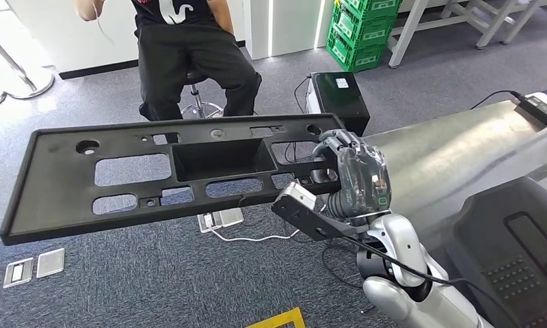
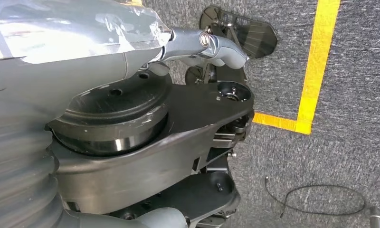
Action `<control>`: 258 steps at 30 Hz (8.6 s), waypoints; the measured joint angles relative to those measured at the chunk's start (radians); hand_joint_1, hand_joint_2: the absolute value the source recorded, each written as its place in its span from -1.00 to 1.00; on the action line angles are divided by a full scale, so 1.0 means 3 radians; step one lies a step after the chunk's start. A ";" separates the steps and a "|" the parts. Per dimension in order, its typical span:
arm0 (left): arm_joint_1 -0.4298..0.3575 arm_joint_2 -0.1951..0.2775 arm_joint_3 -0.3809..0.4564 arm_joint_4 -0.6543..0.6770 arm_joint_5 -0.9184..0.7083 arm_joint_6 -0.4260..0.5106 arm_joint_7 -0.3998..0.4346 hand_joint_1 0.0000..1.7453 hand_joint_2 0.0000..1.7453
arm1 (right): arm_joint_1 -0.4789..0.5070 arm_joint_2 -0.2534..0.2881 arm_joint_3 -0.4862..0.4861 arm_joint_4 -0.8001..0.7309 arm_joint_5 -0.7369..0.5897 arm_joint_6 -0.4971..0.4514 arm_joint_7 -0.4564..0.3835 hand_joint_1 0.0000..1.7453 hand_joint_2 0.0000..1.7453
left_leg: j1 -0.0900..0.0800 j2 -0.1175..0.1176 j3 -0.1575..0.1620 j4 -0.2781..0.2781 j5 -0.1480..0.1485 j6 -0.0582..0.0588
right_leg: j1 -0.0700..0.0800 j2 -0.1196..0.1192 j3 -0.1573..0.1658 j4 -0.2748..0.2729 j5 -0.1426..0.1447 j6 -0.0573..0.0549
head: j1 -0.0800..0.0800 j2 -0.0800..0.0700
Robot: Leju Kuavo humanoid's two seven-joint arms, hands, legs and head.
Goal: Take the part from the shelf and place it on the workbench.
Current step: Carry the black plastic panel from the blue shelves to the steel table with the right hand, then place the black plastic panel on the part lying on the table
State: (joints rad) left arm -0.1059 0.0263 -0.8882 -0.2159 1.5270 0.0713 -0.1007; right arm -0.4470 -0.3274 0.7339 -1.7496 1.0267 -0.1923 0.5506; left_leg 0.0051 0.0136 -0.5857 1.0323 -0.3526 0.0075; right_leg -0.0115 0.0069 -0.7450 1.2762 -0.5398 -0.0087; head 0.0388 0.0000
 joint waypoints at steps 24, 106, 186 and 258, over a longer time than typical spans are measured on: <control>0.0008 0.0001 -0.0025 0.0000 0.0005 -0.0005 -0.0001 -1.00 1.00 | -0.0041 0.0054 0.0003 0.0022 -0.0003 0.0033 -0.0011 1.00 1.00 | 0.0042 -0.0107 -0.0041 0.0026 0.0023 -0.0058 | 0.0004 0.0131 0.0334 -0.0691 0.0216 0.0000 | -0.0097 0.0000; -0.0020 0.0015 -0.0106 0.0000 -0.0069 -0.0024 0.0025 -1.00 1.00 | -0.0092 0.0072 0.0048 0.0078 -0.0036 0.0131 0.0026 1.00 1.00 | 0.0018 -0.0016 -0.0398 0.0945 -0.0428 -0.0179 | 0.0055 0.0054 0.0454 -0.0849 0.0272 -0.0165 | -0.0025 0.0000; -0.0191 0.0029 -0.0267 -0.0003 -0.0333 0.0024 0.0118 -1.00 1.00 | -0.1752 0.0920 0.0317 0.2797 0.0003 0.0185 0.0078 1.00 1.00 | 0.0048 -0.0030 -0.0145 0.0001 0.0115 -0.0041 | 0.0027 0.0001 -0.0112 0.0124 -0.0049 -0.0007 | 0.0051 0.0000; -0.0309 0.0046 -0.0402 -0.0003 -0.0513 -0.0220 0.0177 -1.00 0.00 | -0.2296 0.0918 0.0377 0.4179 0.0021 0.0497 0.0333 -1.00 -1.00 | -0.0002 -0.0140 -0.0143 -0.0013 0.0116 -0.0091 | 0.0038 0.0191 0.0345 -0.0843 0.0336 -0.0086 | 0.0001 0.0000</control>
State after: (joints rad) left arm -0.1986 0.0401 -1.0087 -0.2167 1.3729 0.0053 -0.0476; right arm -1.1359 -0.0520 0.8469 -0.4958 1.0330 -0.0433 0.6503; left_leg 0.0044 -0.0284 -0.6287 1.0283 -0.3177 -0.0197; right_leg -0.0002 0.0641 -0.6416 1.0233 -0.4389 -0.0345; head 0.0391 0.0000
